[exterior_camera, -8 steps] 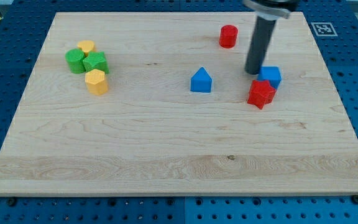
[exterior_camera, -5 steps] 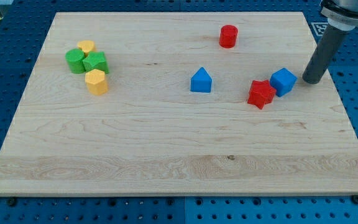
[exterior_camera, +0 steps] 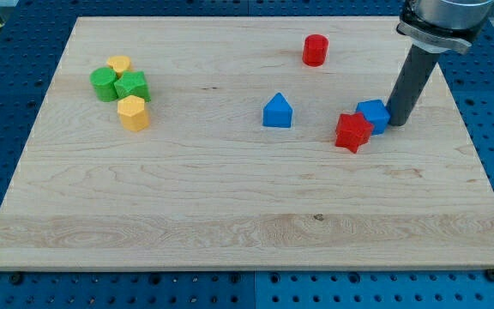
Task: Push the blue cube into the red star
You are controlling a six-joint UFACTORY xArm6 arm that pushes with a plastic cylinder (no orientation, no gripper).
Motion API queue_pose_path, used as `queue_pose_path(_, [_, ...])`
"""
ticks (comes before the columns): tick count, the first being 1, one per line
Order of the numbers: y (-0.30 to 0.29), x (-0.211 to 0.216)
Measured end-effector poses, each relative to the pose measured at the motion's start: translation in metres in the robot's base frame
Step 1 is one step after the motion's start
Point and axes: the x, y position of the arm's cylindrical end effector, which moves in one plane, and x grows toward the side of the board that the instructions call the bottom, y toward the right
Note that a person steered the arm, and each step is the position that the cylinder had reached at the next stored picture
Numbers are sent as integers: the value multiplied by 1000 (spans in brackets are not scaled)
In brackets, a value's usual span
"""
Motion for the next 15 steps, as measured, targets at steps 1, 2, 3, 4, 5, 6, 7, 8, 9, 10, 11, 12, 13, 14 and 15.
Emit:
queue_pose_path(1, [-13,22])
queue_pose_path(2, [-26,45])
queue_pose_path(3, [-34,46])
queue_pose_path(4, [-33,46])
queue_pose_path(5, [-11,46])
queue_pose_path(6, [6,46])
queue_pose_path(7, [5,37])
queue_pose_path(8, [-4,11])
queue_pose_path(9, [-21,2])
queue_pose_path(10, [-32,19])
queue_pose_path(11, [-32,20])
queue_pose_path(12, [-25,41])
queue_pose_path(13, [-23,53])
queue_pose_path(14, [-35,53])
queue_pose_path(15, [-54,53])
